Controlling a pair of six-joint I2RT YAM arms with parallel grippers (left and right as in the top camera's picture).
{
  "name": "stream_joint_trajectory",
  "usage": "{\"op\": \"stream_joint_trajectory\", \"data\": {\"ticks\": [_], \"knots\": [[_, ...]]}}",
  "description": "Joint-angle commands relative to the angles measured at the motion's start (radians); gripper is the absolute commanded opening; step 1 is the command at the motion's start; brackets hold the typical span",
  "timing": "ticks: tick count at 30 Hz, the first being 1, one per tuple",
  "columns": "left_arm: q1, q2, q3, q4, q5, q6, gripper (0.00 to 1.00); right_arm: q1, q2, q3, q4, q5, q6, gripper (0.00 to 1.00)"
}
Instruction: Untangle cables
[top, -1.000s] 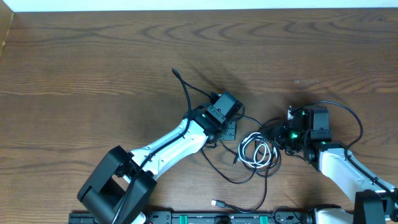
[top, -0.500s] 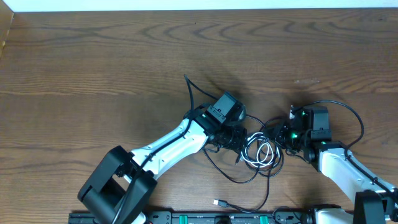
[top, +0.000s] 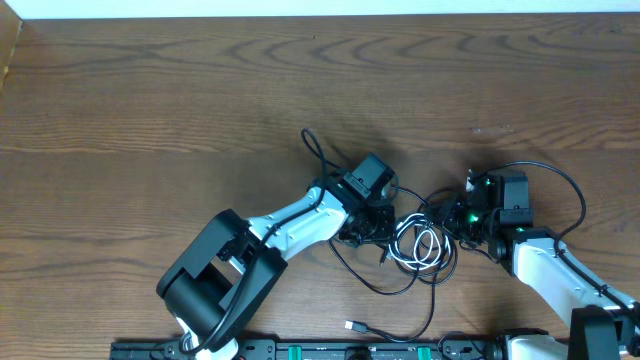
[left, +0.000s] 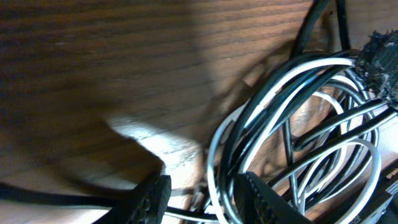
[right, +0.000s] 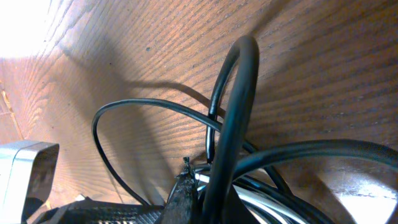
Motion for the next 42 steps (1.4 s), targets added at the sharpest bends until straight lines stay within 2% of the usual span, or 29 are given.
{"op": "stream_joint_trajectory", "data": {"ticks": [1, 4, 5, 9, 10, 11, 16, 23, 26, 29, 33, 37, 42], "knots": [[-0.027, 0.034, -0.008, 0.02, 0.036, -0.029, 0.41, -0.004, -0.008, 0.002, -0.003, 0.042, -0.025, 0.01], [-0.049, 0.034, -0.008, 0.052, 0.067, -0.029, 0.39, -0.004, -0.008, 0.002, -0.005, 0.043, -0.025, 0.01], [-0.056, 0.034, -0.008, 0.05, 0.047, -0.036, 0.32, -0.004, -0.008, 0.002, -0.005, 0.043, -0.025, 0.01], [-0.079, 0.034, -0.008, -0.019, -0.102, -0.143, 0.2, -0.004, -0.008, 0.002, -0.005, 0.043, -0.025, 0.01], [-0.08, 0.034, -0.008, -0.034, -0.12, -0.162, 0.11, -0.004, -0.008, 0.002, -0.005, 0.043, -0.025, 0.01], [-0.08, 0.034, -0.008, -0.049, -0.136, -0.183, 0.08, -0.004, -0.008, 0.002, -0.006, 0.043, -0.025, 0.01], [-0.051, 0.03, -0.006, -0.09, -0.171, -0.211, 0.07, -0.004, -0.008, 0.002, -0.006, 0.042, -0.025, 0.01], [0.111, -0.034, 0.002, -0.155, -0.283, -0.158, 0.07, -0.004, -0.008, 0.002, -0.002, 0.042, -0.093, 0.01], [0.175, -0.059, 0.002, -0.125, -0.25, -0.03, 0.07, -0.004, -0.008, 0.002, 0.005, 0.037, -0.114, 0.01], [0.208, -0.072, 0.002, -0.101, -0.154, 0.214, 0.07, -0.004, -0.008, 0.002, 0.047, -0.061, -0.258, 0.05], [0.213, -0.072, 0.002, -0.106, -0.093, 0.463, 0.07, -0.005, -0.008, 0.002, 0.159, -0.225, -0.391, 0.22], [0.216, -0.077, 0.003, -0.098, -0.093, 0.636, 0.07, -0.005, -0.008, 0.002, 0.332, -0.361, -0.395, 0.39], [0.216, -0.113, 0.003, -0.095, -0.094, 0.822, 0.07, -0.004, -0.008, 0.002, 0.496, -0.491, -0.394, 0.42]]}}
